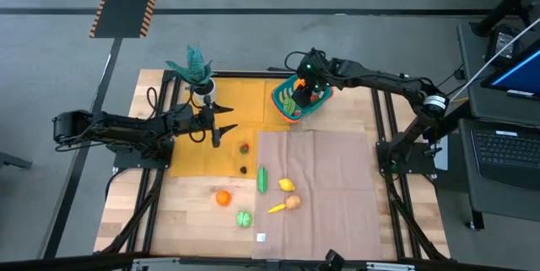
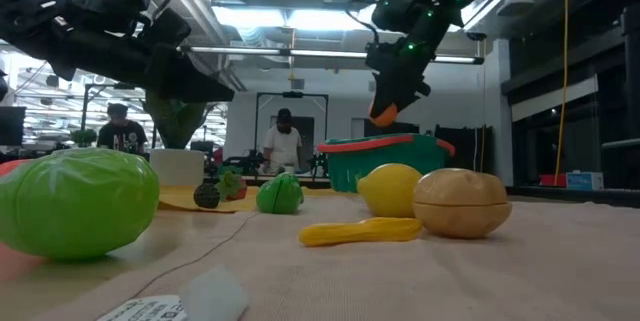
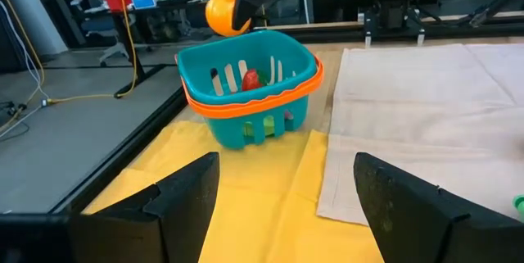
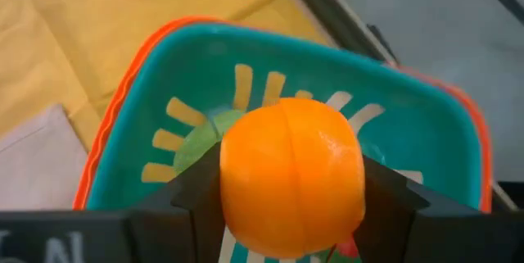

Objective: Pick and placing Produce into tupperware
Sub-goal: Put the orange into the basket

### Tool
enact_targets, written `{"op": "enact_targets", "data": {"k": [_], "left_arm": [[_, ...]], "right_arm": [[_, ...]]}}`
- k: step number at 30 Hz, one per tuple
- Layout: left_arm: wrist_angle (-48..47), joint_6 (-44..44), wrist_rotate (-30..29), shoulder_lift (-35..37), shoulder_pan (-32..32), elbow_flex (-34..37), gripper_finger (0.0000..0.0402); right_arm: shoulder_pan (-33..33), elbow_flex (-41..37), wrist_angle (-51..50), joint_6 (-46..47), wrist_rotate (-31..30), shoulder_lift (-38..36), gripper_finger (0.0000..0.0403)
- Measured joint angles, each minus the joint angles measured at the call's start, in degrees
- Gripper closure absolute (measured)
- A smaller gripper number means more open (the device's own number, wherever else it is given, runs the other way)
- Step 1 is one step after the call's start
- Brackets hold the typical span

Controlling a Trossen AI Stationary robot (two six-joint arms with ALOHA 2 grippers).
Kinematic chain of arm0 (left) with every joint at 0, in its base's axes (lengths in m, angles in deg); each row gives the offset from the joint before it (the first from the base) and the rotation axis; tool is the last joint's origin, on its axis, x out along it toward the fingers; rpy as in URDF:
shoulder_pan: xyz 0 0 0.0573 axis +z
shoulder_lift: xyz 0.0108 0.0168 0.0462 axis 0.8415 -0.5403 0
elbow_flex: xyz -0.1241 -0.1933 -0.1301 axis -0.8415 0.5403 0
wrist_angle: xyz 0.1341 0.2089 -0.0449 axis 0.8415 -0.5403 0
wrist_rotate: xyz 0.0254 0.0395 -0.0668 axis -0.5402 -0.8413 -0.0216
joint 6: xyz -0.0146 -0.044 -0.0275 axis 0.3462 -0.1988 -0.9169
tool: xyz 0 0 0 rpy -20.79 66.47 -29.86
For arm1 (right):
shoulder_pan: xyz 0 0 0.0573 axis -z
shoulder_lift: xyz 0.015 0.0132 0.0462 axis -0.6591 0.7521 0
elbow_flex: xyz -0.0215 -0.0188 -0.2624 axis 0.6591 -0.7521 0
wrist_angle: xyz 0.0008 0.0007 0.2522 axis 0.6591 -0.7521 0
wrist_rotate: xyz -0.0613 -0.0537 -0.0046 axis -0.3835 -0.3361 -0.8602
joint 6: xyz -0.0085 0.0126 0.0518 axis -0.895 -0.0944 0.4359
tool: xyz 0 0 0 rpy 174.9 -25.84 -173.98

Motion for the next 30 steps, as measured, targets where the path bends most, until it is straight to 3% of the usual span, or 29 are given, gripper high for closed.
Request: {"op": "enact_targets", "data": {"k": [30], "left_arm": [[0.0, -0.2, 0.0, 0.0, 0.0, 0.0, 0.0127]], "right_arm": [[-0.1, -11.1, 15.5, 0.7, 0.0, 4.5, 0.0203]]}}
